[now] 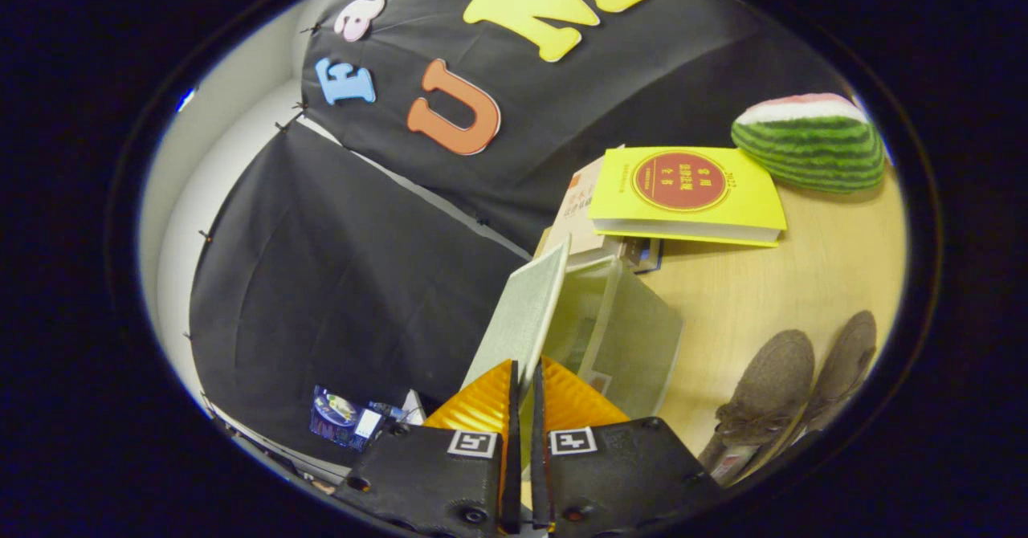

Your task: Open the storage box then place both shoes into the box .Put the left shoe in first, then the right shoe, with the right side of both shoes facing outward in a uniform manner.

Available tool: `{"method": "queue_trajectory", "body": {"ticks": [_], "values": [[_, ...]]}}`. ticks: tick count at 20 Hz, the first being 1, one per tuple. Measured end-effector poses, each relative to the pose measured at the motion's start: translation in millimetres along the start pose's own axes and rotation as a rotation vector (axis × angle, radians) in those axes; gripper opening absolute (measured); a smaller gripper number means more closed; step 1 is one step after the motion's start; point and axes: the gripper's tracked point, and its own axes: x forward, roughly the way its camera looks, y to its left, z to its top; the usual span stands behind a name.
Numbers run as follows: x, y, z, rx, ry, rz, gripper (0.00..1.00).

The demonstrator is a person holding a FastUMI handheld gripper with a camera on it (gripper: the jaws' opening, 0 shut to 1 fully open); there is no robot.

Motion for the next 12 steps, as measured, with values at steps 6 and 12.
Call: {"method": "queue_trajectory", "body": {"ticks": [6,12], "values": [[-3,55,10,-0.078,-0.03,-0.037,0.11],[25,112,11,-0.127,-0.025,-0.068,0.11]]}}
